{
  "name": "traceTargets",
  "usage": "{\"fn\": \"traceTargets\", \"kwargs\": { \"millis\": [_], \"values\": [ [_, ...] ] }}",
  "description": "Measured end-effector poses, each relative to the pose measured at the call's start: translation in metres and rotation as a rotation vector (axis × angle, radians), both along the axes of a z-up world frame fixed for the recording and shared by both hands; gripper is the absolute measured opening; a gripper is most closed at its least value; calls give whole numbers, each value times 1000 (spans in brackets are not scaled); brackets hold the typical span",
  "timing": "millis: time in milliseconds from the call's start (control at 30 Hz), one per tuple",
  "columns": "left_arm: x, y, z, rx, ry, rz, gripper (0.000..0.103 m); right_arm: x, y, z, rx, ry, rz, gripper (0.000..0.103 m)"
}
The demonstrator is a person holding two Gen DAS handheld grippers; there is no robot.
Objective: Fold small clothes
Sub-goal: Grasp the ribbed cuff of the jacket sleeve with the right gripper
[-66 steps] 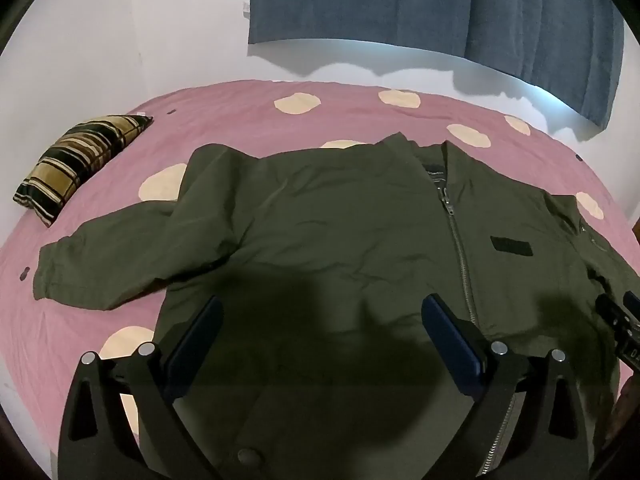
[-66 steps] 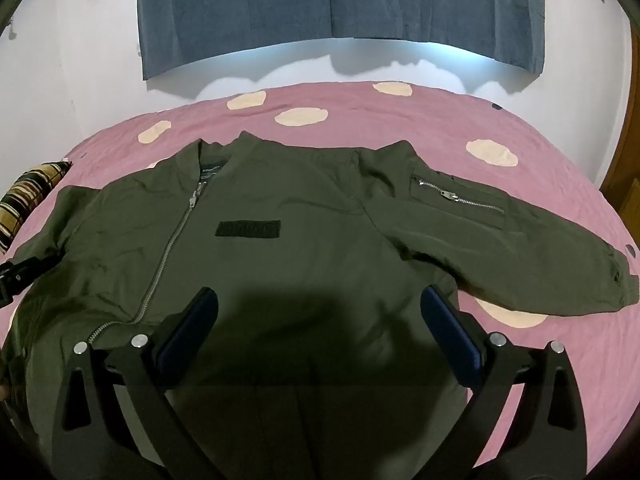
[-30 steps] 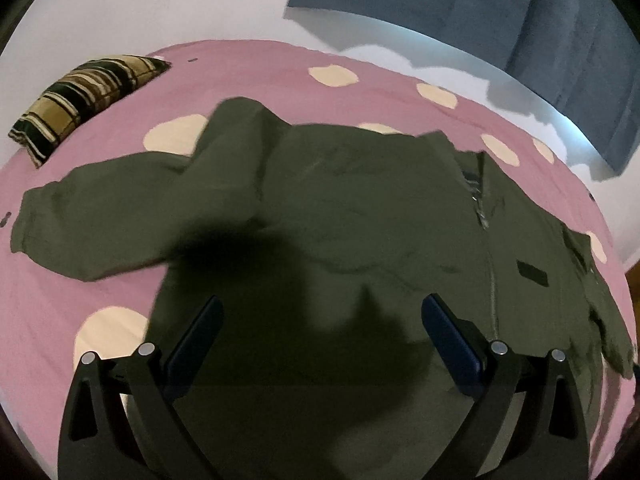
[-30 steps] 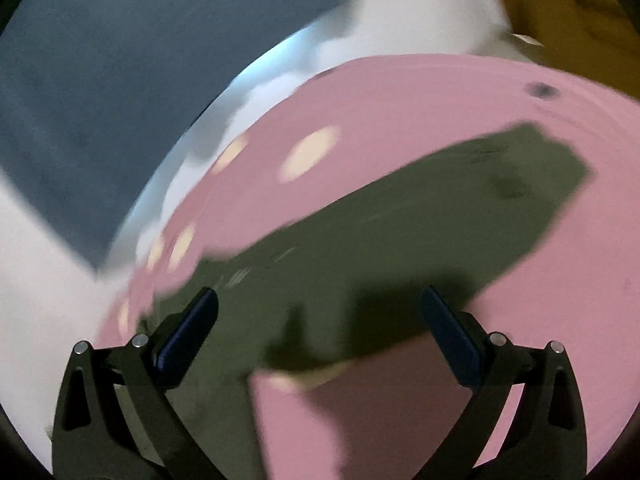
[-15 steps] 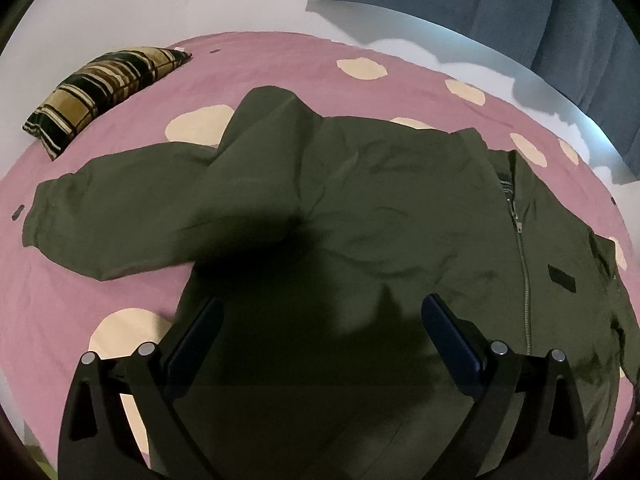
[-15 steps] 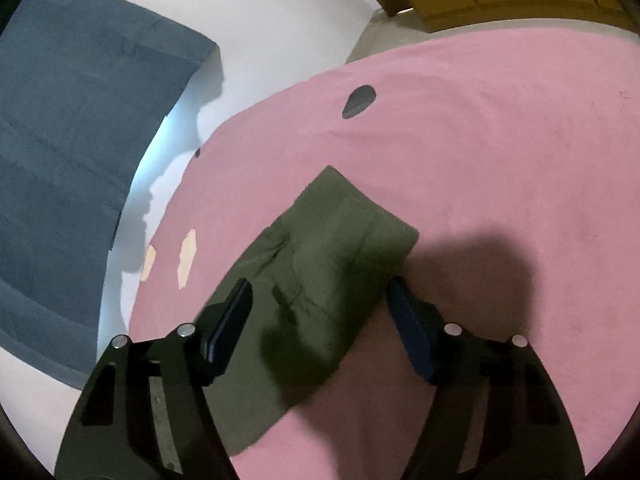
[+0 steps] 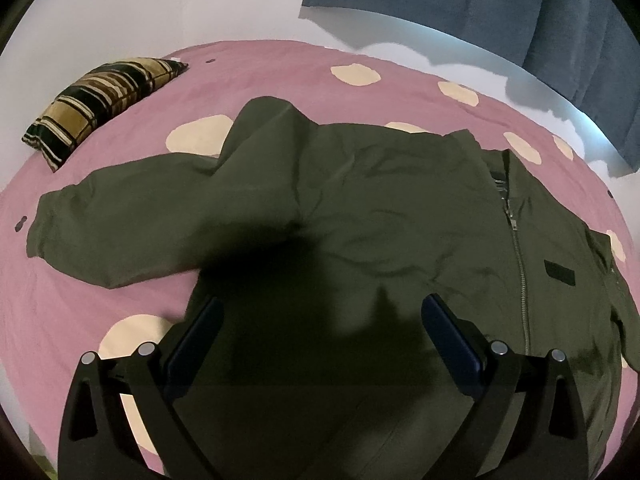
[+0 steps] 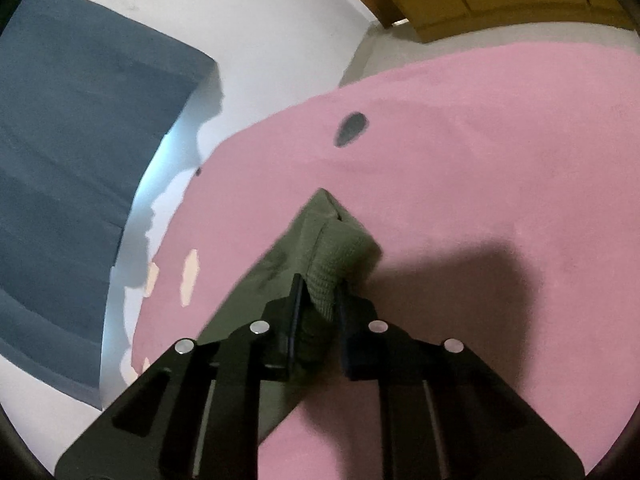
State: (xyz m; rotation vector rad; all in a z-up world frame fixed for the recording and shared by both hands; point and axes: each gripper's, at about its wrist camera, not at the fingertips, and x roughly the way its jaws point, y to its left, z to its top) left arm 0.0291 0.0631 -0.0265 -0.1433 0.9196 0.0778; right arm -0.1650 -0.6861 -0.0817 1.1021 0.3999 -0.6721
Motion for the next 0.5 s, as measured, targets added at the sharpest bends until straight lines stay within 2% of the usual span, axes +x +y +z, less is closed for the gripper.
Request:
{"fn": "traceTargets", "kwargs": {
  "millis": [167, 300, 400, 500],
  "values": [
    [-2, 4, 4, -5, -14, -7, 99, 31, 44, 71, -158, -82, 114, 13],
    [-3, 10, 9, 0, -30, -13, 99, 77, 112, 137, -297, -163, 297, 12],
    [-6, 19, 13, -5, -38, -9, 99, 115, 170, 172, -374, -204, 449, 12],
    [-9, 27, 15, -8, -50, -1, 99, 151, 226, 187, -402, -220, 587, 12]
  ]
}}
